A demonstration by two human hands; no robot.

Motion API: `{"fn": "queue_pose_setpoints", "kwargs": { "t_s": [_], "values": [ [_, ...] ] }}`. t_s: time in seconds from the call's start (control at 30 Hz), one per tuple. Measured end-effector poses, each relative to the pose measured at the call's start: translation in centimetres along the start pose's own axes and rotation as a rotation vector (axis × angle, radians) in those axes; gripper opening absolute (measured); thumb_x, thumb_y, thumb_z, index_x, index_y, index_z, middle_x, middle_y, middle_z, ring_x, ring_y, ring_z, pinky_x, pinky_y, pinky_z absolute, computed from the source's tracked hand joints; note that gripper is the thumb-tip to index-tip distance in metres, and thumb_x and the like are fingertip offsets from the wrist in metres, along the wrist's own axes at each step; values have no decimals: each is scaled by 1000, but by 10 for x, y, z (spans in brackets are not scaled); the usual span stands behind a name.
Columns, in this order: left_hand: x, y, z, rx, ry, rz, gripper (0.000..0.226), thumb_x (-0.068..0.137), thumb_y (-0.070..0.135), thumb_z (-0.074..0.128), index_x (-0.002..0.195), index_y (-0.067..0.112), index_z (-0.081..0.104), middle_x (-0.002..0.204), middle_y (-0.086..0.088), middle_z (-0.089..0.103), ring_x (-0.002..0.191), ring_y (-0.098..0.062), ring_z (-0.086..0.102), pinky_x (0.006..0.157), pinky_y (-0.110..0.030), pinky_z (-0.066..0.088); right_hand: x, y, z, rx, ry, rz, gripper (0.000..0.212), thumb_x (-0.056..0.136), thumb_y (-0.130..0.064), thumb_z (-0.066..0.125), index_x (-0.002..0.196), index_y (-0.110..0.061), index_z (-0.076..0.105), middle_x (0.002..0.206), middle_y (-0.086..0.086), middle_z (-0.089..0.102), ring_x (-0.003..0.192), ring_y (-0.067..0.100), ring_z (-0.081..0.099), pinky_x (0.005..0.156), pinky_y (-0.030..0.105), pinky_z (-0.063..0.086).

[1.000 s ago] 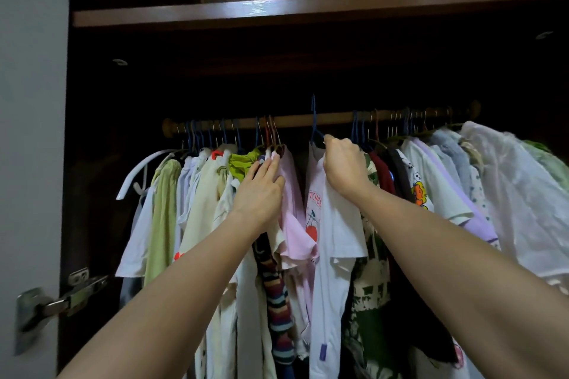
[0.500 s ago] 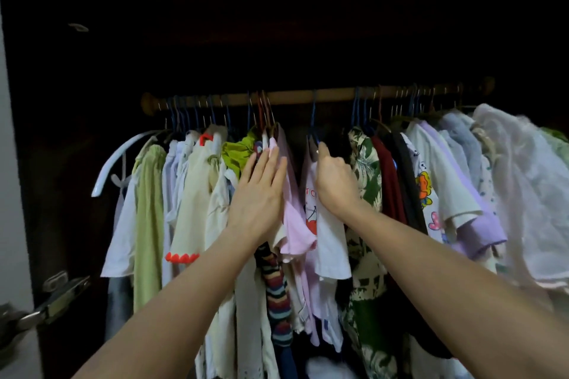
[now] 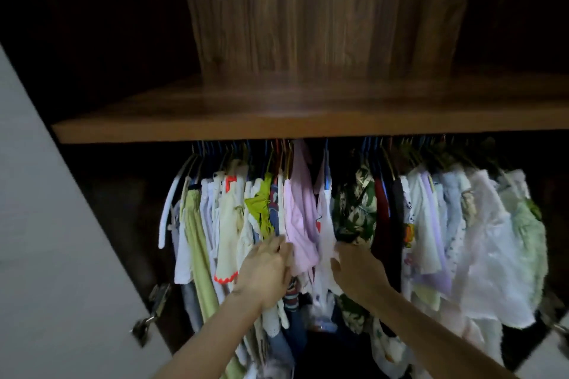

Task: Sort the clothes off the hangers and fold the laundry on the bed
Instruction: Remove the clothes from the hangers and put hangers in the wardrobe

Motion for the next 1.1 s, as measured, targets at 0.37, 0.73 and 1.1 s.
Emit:
{"fn": "queue_pose_setpoints", "kwargs": {
  "t_s": [0.37,0.73,1.1],
  "values": [
    [-144,-1,-110,-166,-341,-495,32,95,34,42,123,26,55,126,-2,61,115,-25,57,89,-33,46,-83,-113,-90,-9,-516,-384,21,90,-9,48,69,-9,45,88,15,55,80,28,53,59,26,34],
    [-434,44,-166,-163,-248,-1158,32,96,34,44,123,21,56,125,-3,61,112,-28,60,91,-38,51,-264,-283,-63,-67,-674,-1147,24,92,-22,45,100,-12,66,106,13,67,101,32,62,80,35,49],
    [-740,246,-196,-121,-201,-1857,22,94,27,45,109,19,59,112,-10,65,104,-33,61,73,-31,43,-587,-358,-41,-85,-844,-1773,29,87,-17,44,58,-12,44,70,11,53,72,30,57,62,31,42]
  ]
}}
Point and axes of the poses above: each hand's wrist, its own x-axis towards the middle knuckle, its own z-axis out of the palm, y = z × x, the point moved 3 cm from there along x, towards the middle knuckle
